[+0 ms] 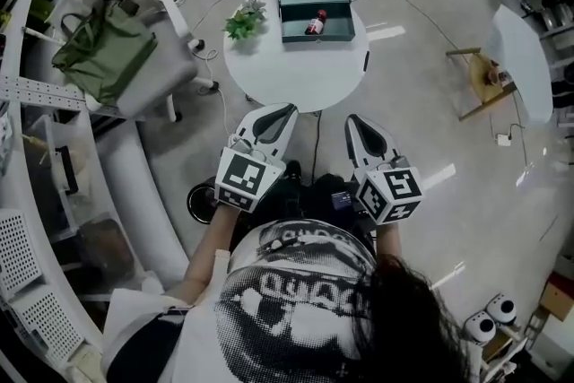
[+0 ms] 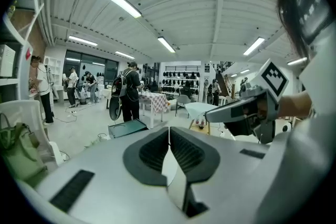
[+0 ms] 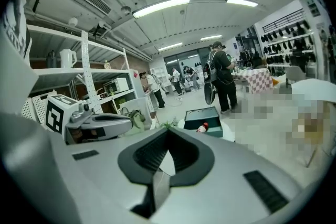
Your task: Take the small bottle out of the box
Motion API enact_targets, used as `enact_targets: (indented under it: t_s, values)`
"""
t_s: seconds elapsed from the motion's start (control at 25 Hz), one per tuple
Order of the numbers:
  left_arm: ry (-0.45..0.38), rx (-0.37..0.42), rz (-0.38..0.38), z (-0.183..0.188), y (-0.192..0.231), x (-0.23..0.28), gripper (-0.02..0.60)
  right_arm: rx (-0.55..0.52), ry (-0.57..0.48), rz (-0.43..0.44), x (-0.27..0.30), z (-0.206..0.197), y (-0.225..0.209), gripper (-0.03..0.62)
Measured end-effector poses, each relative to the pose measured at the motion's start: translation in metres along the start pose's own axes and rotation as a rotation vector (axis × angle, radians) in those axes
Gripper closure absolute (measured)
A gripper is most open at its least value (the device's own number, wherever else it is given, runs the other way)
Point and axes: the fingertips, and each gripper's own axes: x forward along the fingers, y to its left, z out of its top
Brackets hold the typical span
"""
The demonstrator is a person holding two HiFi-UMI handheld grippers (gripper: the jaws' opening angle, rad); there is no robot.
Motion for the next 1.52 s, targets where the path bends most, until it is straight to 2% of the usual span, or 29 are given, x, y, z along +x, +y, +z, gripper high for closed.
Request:
enact_targets:
  t_s: [0.24, 0.48, 0.8, 1.12, 1.36, 1.52]
  values:
    - [0.003, -0.038, 0.025, -0.005, -0.002, -0.006, 0.566, -0.006, 0.023, 0.039, 0.018, 0.006, 0.002, 0.595]
    - [0.038, -0.082, 0.131, -0.022, 0.022, -0.017, 0.566, -0.026, 0.056, 0.127, 0.046, 0.006, 0.008, 0.595]
    - [0.032, -0.111, 0.248, -0.009, 0.053, -0.004, 0.566, -0.014, 0.111, 0.221, 0.097, 0.013, -0.01, 0.595]
    - [0.024, -0.138, 0.302, 0.01, 0.069, 0.043, 0.566, 0.018, 0.195, 0.255, 0.142, 0.007, -0.062, 0.595]
    - [0.044, -0.12, 0.318, 0.026, 0.076, 0.079, 0.566, 0.043, 0.252, 0.248, 0.182, 0.007, -0.113, 0.594]
    - [0.055, -0.118, 0.334, 0.031, 0.082, 0.099, 0.566, 0.12, 0.303, 0.236, 0.221, 0.003, -0.143, 0.565]
